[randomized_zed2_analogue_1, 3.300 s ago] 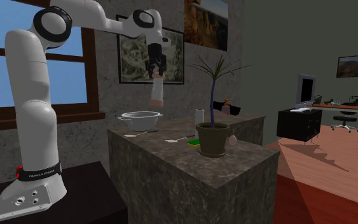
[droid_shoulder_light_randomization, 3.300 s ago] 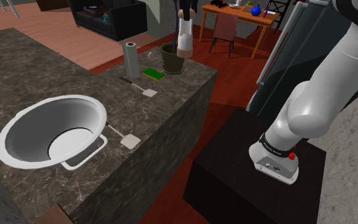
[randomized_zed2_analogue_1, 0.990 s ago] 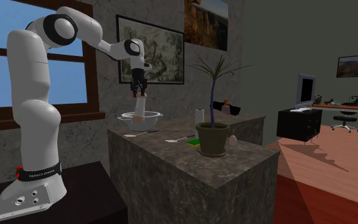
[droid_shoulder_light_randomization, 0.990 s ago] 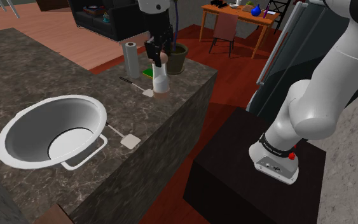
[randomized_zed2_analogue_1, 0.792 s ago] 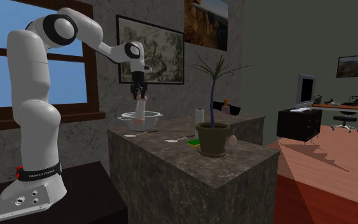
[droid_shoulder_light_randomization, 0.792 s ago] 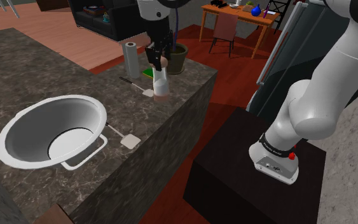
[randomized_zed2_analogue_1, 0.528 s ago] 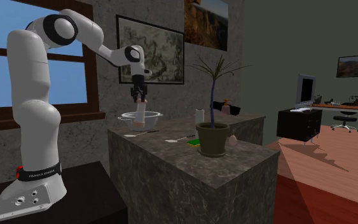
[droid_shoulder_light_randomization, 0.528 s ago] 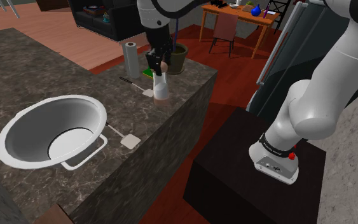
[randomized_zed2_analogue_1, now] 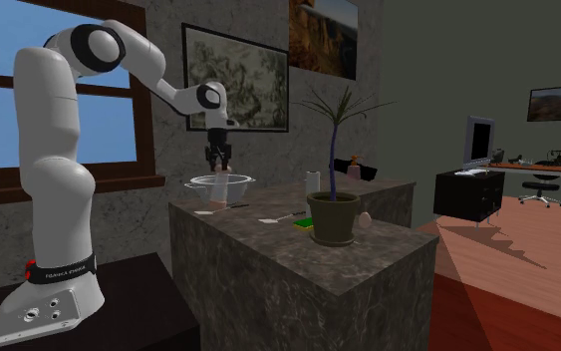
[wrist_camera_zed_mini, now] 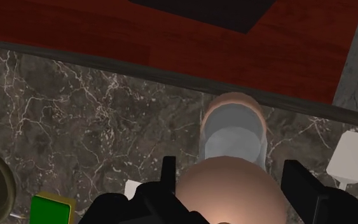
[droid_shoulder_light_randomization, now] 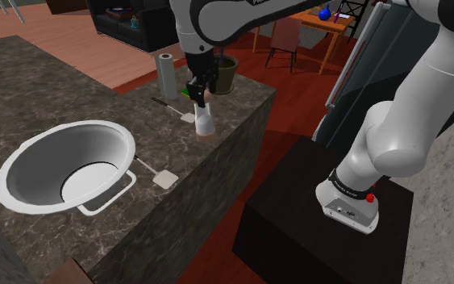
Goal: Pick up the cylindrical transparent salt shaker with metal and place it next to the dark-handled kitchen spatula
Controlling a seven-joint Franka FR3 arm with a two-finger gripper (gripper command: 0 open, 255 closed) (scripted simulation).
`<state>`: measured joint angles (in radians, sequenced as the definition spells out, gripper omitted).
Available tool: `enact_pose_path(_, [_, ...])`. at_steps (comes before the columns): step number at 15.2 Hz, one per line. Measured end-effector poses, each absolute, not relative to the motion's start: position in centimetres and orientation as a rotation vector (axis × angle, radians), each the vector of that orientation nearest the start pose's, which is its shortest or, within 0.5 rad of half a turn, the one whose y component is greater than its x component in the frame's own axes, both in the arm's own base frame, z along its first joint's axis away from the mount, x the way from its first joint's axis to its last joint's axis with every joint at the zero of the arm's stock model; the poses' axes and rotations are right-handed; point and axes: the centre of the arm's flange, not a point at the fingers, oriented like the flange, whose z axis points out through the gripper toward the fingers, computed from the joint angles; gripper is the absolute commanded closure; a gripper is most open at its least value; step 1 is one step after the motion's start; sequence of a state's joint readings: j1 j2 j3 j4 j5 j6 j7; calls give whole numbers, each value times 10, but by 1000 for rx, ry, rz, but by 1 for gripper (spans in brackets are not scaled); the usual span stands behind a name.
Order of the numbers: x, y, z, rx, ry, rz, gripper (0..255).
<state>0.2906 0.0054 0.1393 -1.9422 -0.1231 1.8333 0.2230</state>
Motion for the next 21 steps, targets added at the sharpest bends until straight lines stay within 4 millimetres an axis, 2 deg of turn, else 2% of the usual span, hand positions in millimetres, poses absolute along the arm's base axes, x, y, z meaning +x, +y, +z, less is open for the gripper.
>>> enact_pose_path(11, [500,220,411,-3261,-403,117,255])
enact_pose_path(17, [501,220,407,-3261,-403,116,255])
enact_pose_path(18, [501,220,406,-3261,-403,116,0])
enact_pose_path(21, [501,220,407,-3261,-403,116,0])
